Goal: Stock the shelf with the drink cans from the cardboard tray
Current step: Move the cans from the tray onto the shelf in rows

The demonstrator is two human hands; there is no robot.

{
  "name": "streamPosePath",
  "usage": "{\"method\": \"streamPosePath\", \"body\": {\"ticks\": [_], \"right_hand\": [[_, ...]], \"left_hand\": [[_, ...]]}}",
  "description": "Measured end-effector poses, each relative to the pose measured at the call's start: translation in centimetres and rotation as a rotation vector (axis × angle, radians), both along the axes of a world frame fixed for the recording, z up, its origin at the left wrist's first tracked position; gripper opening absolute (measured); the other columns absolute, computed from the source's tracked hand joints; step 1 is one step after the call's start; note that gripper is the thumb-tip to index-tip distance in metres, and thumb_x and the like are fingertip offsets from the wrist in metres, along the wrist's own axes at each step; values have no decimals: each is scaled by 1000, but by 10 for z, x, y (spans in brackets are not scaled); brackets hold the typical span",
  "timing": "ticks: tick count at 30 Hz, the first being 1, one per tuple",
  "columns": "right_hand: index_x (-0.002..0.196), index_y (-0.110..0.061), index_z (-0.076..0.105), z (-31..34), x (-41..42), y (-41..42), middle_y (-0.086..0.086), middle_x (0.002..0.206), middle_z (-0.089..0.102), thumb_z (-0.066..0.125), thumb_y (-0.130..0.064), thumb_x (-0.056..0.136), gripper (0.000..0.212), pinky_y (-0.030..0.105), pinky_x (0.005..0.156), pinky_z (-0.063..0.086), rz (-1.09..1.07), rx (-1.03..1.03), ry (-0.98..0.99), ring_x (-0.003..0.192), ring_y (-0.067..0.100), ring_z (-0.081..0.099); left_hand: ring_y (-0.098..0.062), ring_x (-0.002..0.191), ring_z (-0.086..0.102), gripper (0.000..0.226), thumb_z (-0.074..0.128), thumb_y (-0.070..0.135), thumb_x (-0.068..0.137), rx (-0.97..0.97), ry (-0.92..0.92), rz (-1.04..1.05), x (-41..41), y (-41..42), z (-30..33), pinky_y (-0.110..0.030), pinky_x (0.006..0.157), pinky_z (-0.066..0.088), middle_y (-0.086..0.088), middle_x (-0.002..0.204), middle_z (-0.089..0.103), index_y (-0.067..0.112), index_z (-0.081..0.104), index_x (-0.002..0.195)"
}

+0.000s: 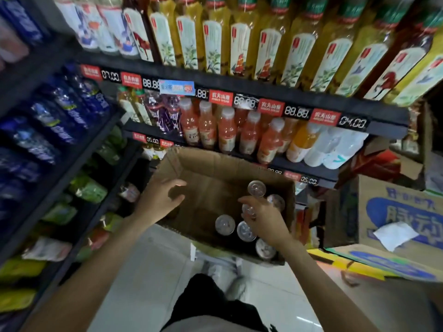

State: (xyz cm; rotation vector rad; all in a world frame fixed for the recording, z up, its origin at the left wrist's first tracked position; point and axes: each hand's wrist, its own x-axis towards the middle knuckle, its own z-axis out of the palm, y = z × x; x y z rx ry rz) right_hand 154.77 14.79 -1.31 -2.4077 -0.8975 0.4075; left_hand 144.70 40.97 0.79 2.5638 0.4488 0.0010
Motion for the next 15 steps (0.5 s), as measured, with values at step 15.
{"method": "streamPosePath", "body": {"ticks": [15], "right_hand": [[90,-21,67,-91,-8,67,-2,69,67,88,-44,20,76,28,65,48,355,-552,-242,61,16,65]], "left_hand": [[-23,129,36,65,69,34,80,427,560,-484,18,60,-86,-38,103,39,1,140,40,26,38,137]]}}
